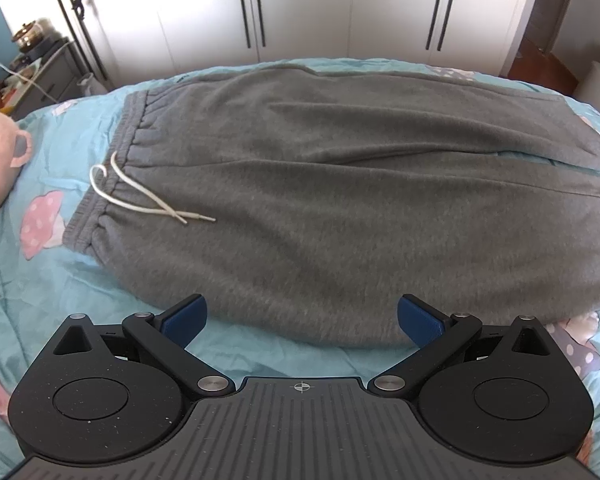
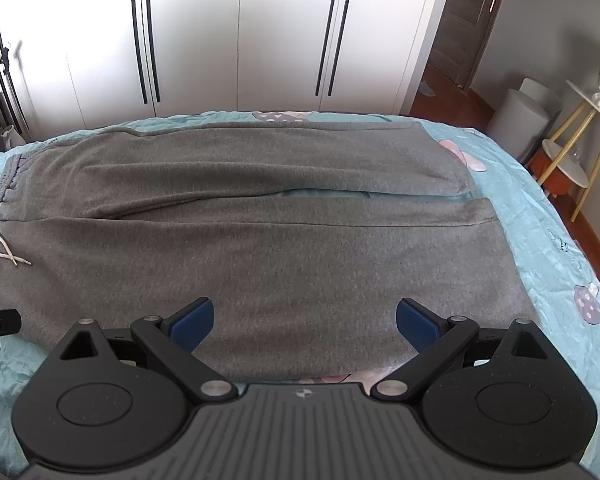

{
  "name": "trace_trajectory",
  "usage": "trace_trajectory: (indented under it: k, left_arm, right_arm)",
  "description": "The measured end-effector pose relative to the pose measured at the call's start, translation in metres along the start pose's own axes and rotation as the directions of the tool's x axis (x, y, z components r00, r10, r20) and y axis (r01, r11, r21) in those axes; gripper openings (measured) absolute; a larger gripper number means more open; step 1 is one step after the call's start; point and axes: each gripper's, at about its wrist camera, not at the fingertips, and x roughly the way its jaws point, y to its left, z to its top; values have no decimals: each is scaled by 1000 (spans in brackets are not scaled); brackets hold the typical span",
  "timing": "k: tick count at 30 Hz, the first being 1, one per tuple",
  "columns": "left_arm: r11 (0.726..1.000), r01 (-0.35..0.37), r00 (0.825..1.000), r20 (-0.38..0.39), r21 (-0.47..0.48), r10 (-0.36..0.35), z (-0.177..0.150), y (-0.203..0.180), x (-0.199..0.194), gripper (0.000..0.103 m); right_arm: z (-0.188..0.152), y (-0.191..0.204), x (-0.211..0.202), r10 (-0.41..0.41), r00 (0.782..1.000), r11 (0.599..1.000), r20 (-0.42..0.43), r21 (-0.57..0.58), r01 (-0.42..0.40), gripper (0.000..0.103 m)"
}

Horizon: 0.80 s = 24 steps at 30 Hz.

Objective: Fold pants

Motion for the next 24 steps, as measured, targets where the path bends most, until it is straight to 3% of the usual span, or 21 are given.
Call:
trace_trajectory:
  k: [5, 9, 13, 16, 19, 21, 23, 24]
  left_arm:
    - [999, 31, 999, 13, 11, -32, 7, -3, 11, 103]
    - [997, 74, 997, 25, 24, -74, 20, -4, 32, 103]
    - [998, 65, 995, 75, 16, -66, 32, 4, 65, 103]
    - [997, 31, 988, 155, -69, -20, 36, 19, 93, 103]
    - [988, -27, 972, 225, -149, 61, 35, 37, 117, 103]
    - [975, -115, 949, 270, -190, 164, 32, 49, 132, 103]
    - [958, -180, 919, 310, -221, 244, 29, 64, 148, 103]
    - [951, -193, 914, 309, -242, 264, 30, 72, 157, 103]
  right_arm:
    - [2, -13, 7, -4, 999, 1000, -35, 27, 5, 98]
    - [7, -26, 19, 15, 992, 998, -128, 57, -8, 98]
    - [25, -45, 52, 26, 952, 996, -304, 90, 1, 98]
    - [64, -65, 79, 20, 922, 991, -386, 132, 34, 98]
    - [123, -70, 108, -85, 915, 984, -394, 109, 138, 98]
    - [166, -67, 132, -158, 920, 974, -359, 94, 204, 98]
    - [207, -63, 164, -161, 943, 974, -292, 109, 200, 98]
    - [224, -63, 181, -153, 953, 971, -261, 139, 193, 98]
